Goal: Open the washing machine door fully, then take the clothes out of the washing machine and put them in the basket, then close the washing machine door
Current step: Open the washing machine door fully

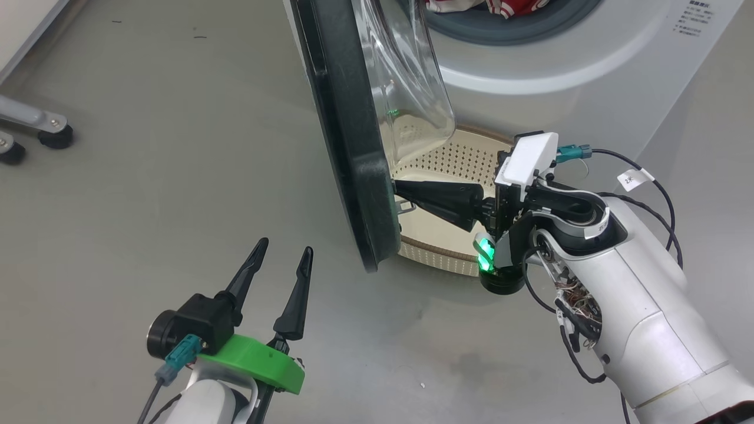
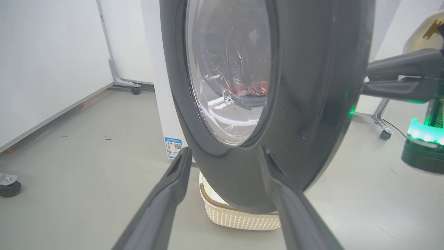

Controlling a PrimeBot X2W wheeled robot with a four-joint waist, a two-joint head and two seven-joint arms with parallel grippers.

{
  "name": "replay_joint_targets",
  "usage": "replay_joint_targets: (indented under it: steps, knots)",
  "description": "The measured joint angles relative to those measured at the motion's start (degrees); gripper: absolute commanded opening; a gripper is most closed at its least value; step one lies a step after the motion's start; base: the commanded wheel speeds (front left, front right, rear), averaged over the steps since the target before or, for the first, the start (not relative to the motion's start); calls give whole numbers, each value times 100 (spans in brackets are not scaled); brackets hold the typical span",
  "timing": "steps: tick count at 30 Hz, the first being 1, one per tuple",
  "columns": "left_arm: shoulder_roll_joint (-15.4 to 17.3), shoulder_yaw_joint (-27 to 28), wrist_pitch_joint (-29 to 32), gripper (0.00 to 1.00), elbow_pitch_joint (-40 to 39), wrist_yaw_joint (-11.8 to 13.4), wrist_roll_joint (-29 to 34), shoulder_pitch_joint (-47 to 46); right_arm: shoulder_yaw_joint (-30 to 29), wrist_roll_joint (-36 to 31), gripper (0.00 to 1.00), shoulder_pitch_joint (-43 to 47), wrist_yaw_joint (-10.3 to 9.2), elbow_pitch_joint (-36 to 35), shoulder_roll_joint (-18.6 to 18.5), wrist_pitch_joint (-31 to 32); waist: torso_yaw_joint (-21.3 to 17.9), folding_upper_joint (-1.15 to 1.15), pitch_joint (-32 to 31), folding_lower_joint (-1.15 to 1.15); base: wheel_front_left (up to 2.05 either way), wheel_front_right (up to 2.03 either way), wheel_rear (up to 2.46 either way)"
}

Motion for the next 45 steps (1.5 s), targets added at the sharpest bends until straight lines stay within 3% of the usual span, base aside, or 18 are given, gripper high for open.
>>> replay_joint_targets:
  steps: [8,10,20,23,28,33,39,45]
  knots:
    - [1,165,0,100,-24,2,0,1,152,18,0,-2,0,-86,8,-274,-69,0,3,0,0,0,0]
    - [1,208,0,100,-36,2,-64,2,186,-334,0,-16,26,-93,9,-476,-111,0,-18,0,0,0,0]
    - [18,425,0,100,3,2,181,2,653,-1870,0,-21,702,-271,-439,-1302,-400,0,-240,0,0,0,0]
    - [59,531,0,100,30,2,275,10,816,-2399,0,-14,984,-396,-625,-1628,-528,0,-322,0,0,0,0]
    - [100,728,0,100,56,2,330,129,1026,-3356,0,5,1232,-487,-1055,-2303,-763,0,-467,0,0,0,0]
    - [125,901,0,100,63,2,353,265,969,-4319,0,255,1257,-669,-1413,-3485,-1023,0,-648,0,0,0,0]
    - [141,1072,0,100,59,2,355,389,1296,-5753,0,489,1271,-866,-1963,-4541,-1233,0,-809,0,0,0,0]
    - [149,1194,0,100,52,2,382,511,1400,-6279,0,1173,984,-866,-2049,-5355,-1409,0,-957,0,0,0,0]
